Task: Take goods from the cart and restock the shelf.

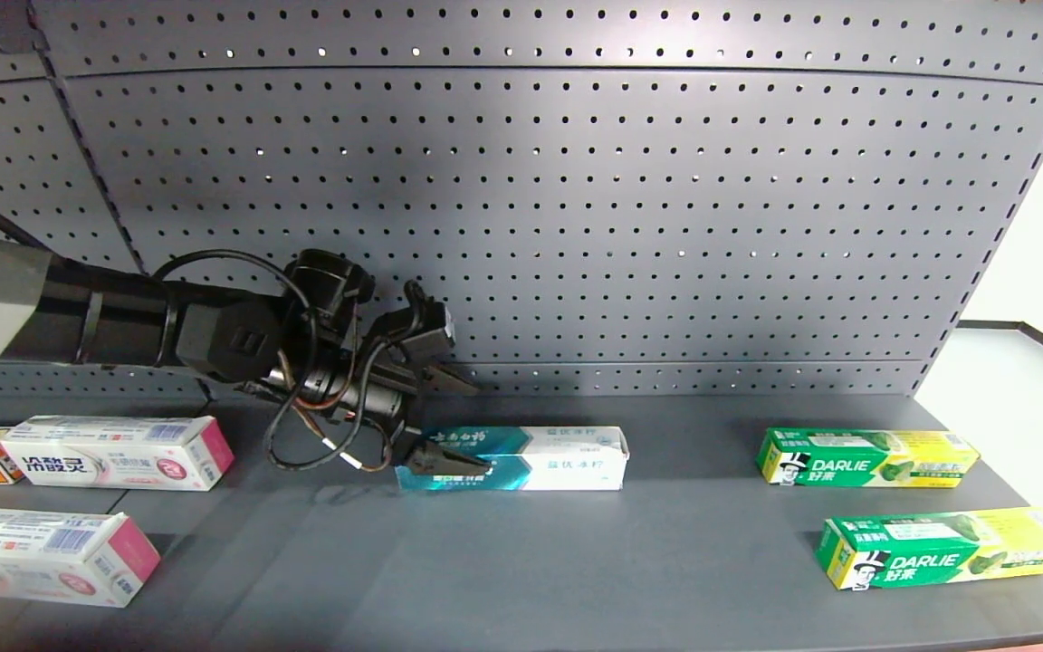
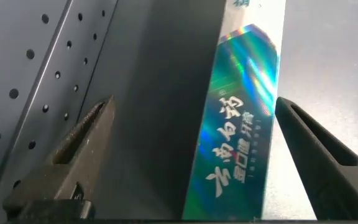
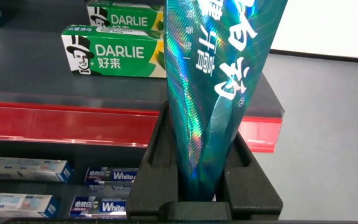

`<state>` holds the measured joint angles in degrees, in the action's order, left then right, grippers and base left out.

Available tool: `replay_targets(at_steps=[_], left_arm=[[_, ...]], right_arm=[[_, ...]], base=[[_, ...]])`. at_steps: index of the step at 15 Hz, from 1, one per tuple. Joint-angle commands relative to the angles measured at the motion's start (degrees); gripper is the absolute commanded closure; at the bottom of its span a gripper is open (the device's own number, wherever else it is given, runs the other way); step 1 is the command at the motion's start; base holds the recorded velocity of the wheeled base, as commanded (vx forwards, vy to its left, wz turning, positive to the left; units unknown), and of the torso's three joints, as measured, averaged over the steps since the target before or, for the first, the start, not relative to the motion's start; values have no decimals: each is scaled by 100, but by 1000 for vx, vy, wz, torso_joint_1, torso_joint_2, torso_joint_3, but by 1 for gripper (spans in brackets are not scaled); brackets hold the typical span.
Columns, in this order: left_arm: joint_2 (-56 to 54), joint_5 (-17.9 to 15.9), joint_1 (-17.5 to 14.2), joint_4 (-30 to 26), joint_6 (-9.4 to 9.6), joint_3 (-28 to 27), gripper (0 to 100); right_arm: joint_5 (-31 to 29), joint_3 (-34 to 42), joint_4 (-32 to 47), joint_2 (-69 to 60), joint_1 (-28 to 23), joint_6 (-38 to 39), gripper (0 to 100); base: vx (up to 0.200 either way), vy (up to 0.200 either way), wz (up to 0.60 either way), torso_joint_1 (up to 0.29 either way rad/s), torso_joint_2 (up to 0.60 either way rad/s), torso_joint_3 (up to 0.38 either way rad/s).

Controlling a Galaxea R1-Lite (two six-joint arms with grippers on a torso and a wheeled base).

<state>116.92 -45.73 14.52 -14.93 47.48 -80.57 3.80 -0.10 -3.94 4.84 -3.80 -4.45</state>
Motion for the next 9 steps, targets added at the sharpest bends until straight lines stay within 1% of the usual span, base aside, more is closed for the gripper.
replay_targets(at_steps=[1,5,7,8,9], left_arm=[[6,2,7,-1,7,-20,0],[6,2,16,-62,15,-12,0],[-3,2,25,-264,130,-12,0],[6,2,7,-379,253,-3,0],[6,2,7,-440,297,-3,0]], right_arm=[[-2,1,-2,8,2,-3,100],[-2,1,-2,8,2,-3,100],[6,1,-2,8,2,-3,100],[6,1,-2,8,2,-3,100],[-2,1,-2,8,2,-3,100]], base=[[0,0,0,0,0,0],[0,0,0,0,0,0],[0,0,0,0,0,0],[0,0,0,0,0,0],[0,0,0,0,0,0]])
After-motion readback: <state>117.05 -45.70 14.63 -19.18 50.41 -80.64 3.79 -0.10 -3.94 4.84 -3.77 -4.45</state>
